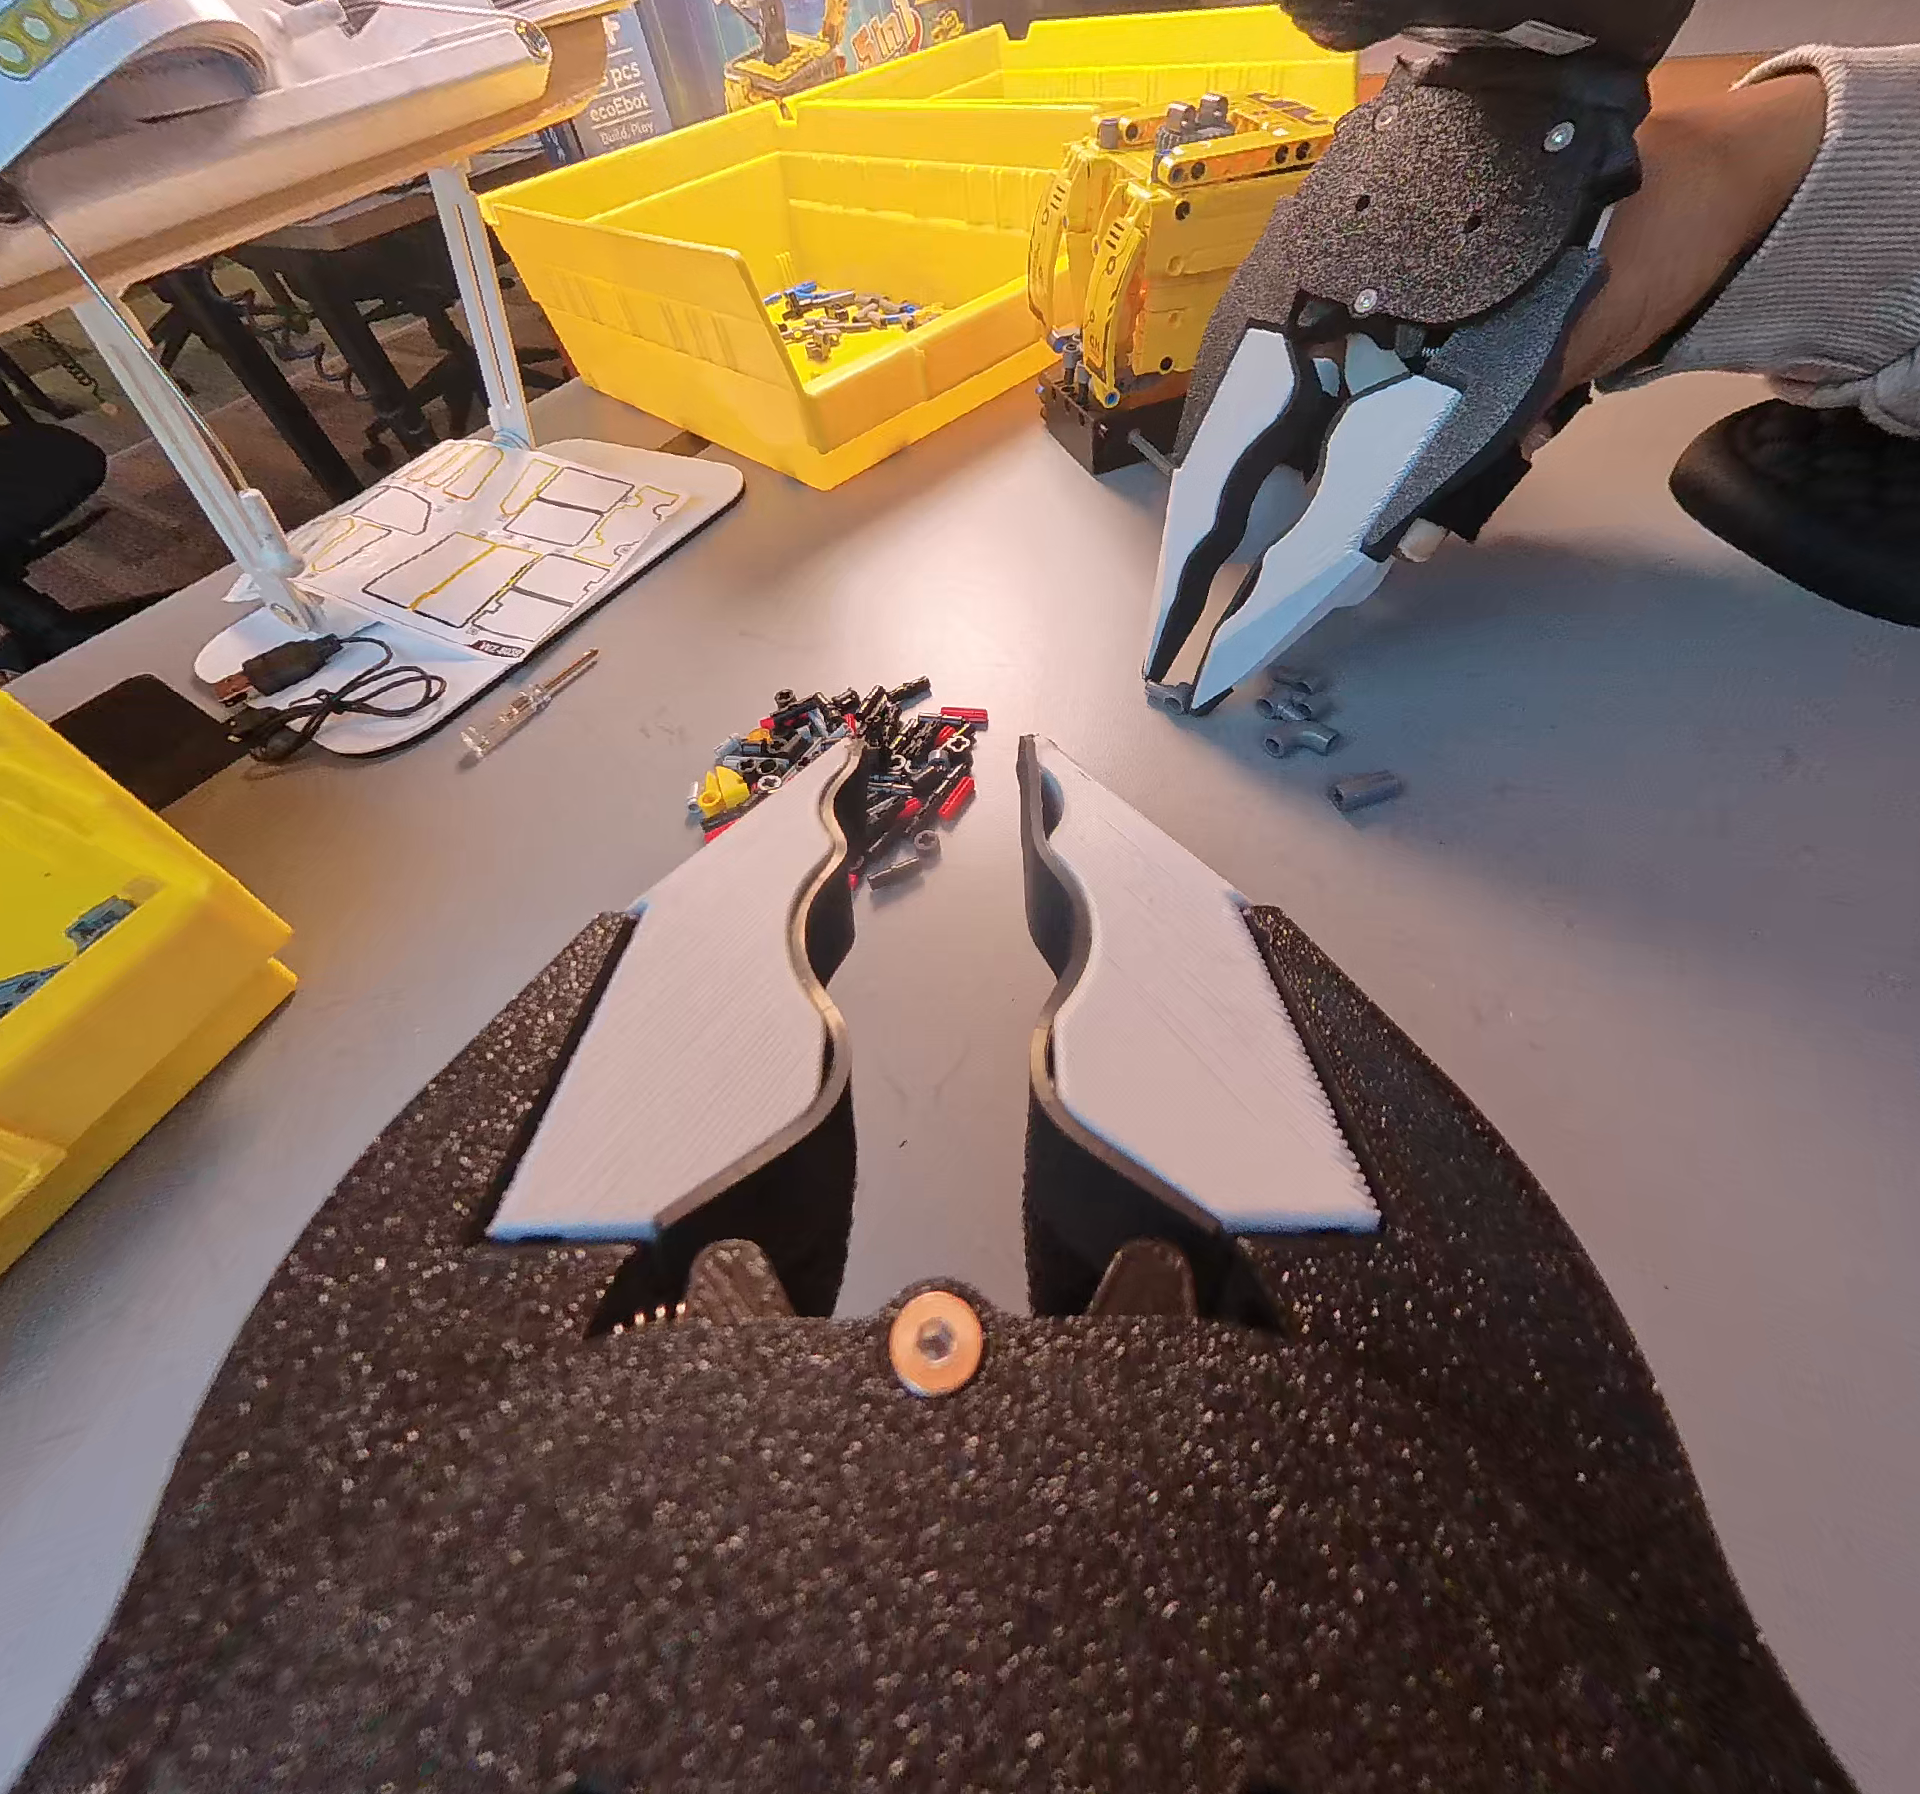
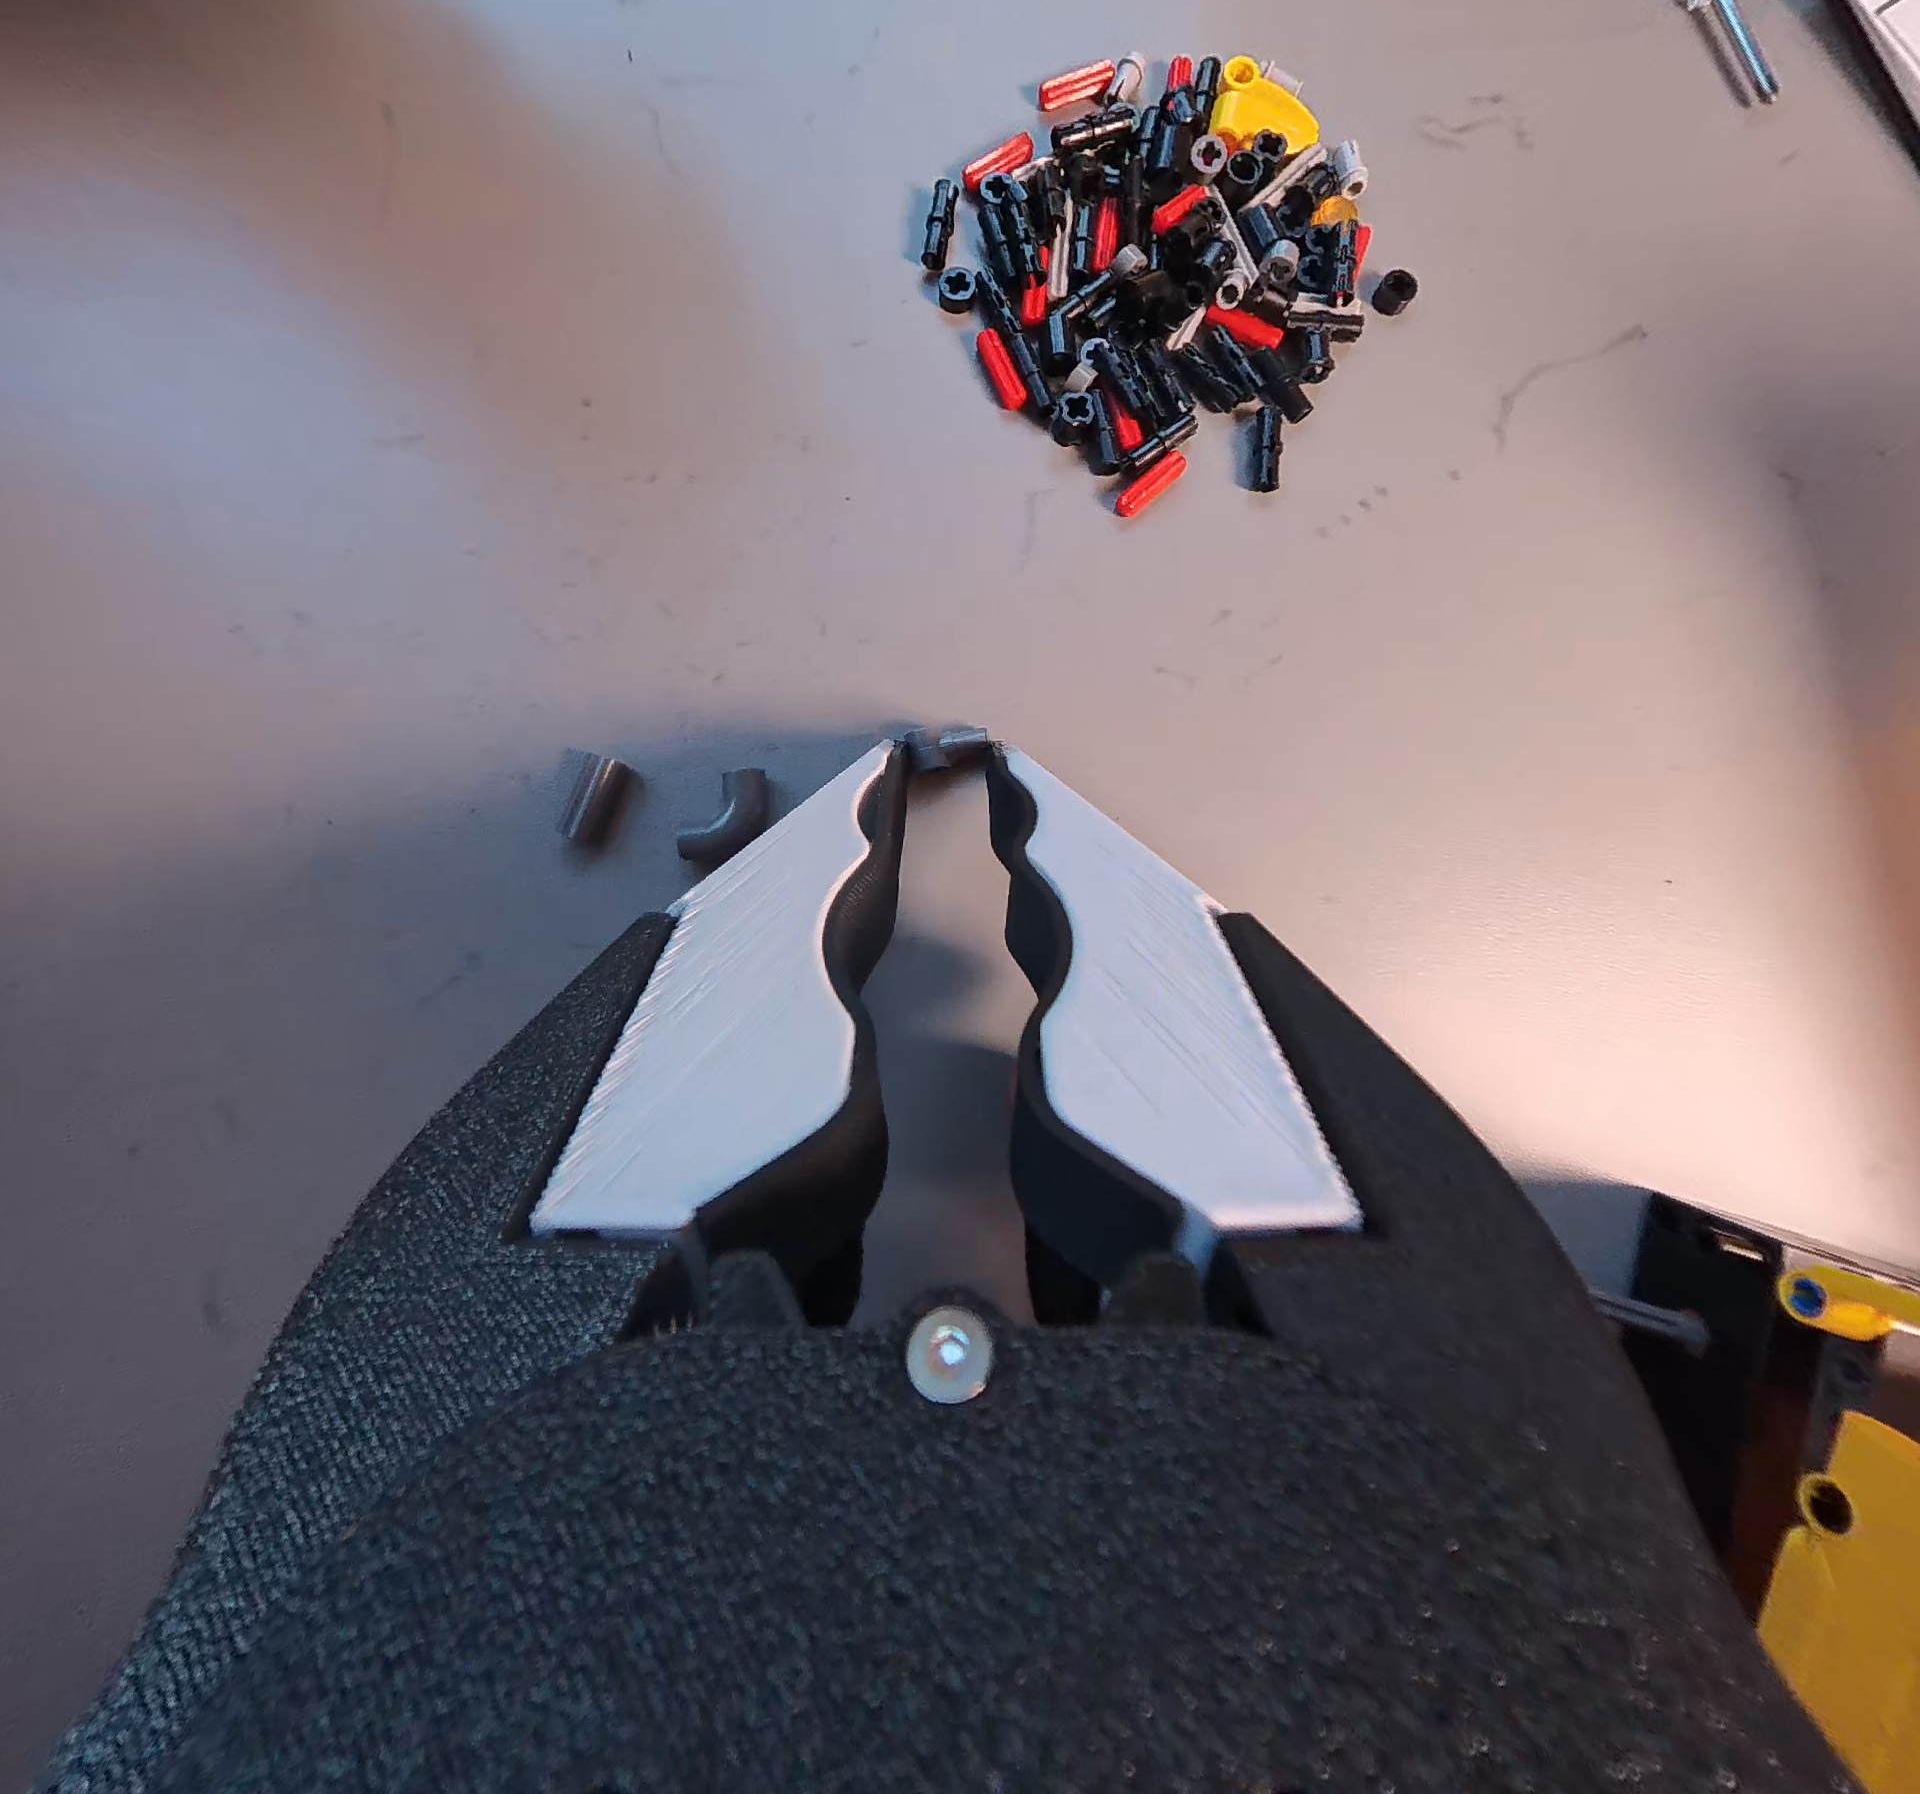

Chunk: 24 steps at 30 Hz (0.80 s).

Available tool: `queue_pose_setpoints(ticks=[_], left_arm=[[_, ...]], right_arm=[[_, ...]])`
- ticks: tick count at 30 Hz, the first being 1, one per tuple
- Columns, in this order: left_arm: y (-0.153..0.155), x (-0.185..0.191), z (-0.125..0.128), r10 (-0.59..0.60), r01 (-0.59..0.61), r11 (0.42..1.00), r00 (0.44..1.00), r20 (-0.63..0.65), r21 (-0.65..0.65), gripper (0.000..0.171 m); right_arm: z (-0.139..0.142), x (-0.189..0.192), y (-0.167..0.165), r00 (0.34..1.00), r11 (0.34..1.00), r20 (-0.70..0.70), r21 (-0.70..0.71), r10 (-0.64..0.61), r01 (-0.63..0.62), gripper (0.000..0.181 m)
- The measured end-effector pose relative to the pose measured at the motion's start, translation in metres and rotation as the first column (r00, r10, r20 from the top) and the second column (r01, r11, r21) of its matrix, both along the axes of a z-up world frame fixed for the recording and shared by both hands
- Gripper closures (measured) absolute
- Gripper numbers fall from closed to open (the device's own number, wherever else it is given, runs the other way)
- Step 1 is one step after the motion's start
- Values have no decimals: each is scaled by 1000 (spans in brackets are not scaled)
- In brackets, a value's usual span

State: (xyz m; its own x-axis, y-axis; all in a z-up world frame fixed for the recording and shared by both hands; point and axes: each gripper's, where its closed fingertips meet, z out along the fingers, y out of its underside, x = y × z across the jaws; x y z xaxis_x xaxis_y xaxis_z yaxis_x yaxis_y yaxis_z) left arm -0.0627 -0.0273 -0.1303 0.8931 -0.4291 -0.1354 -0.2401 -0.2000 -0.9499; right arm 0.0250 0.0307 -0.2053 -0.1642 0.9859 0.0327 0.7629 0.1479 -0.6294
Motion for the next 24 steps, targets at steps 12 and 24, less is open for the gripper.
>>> queue_pose_setpoints(ticks=[12,24], left_arm=[[0,0,0,0,0,1000,1000,1,2,144],[0,1,-1,2,-2,1000,1000,-15,3,144]], right_arm=[[32,7,-6,984,999,-169,15,50,-48,167],[197,148,212,683,784,-539,65,-493,617,167]])
